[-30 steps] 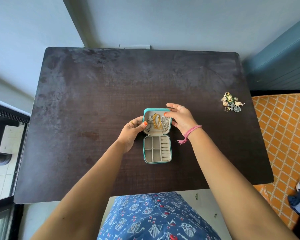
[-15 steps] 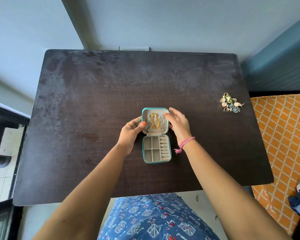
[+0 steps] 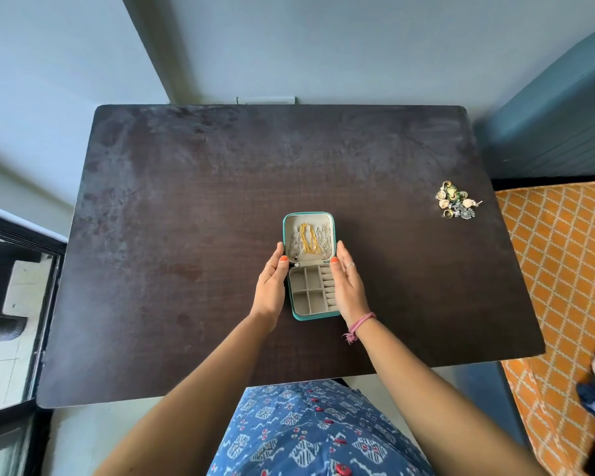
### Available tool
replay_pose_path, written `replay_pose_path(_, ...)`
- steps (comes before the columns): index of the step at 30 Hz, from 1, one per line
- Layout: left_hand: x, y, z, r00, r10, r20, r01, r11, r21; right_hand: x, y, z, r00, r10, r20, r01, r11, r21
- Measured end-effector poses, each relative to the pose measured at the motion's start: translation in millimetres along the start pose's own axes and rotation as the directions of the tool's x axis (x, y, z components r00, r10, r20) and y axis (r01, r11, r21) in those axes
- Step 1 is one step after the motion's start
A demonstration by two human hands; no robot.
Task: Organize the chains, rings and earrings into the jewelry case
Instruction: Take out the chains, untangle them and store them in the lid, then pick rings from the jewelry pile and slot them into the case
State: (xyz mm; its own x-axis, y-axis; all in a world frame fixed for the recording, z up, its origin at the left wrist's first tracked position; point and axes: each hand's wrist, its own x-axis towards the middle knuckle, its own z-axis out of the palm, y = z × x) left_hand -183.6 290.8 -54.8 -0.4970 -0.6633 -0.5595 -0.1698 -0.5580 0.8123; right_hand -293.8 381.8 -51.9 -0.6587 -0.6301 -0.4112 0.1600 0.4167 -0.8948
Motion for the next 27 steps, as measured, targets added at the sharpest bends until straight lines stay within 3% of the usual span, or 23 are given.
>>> replay_pose_path(11,-7.1,6.6,-15.3,0.995,-0.009,0.099,-0.003,0.992,0.125,-4.5,-2.9,4.6,1.000,0.016,-0.017,-0.015,0.999,0.032)
replay_pose_path(20,-0.9,17.1,-23.0,1.000,0.010,0.006,-0.010,0.999,0.047,3.3,1.3,-9.8,0.997,0.072,-0.022,-0.069,0.989,0.127)
replay_pose_path(24,8.0,34.4,-18.3,0.990,0.091,-0.106,-0.090,0.996,0.018,10.1,6.9,-22.9,0.998,0.057,-0.026,-0.052,0.984,0.170)
replay_pose_path(27,12.6,48.8,-6.0,0.945,0.284,-0.162,-0.271,0.957,0.099,13.5,5.6,-42.1,0.998,-0.025,-0.054,0.032,0.991,0.130)
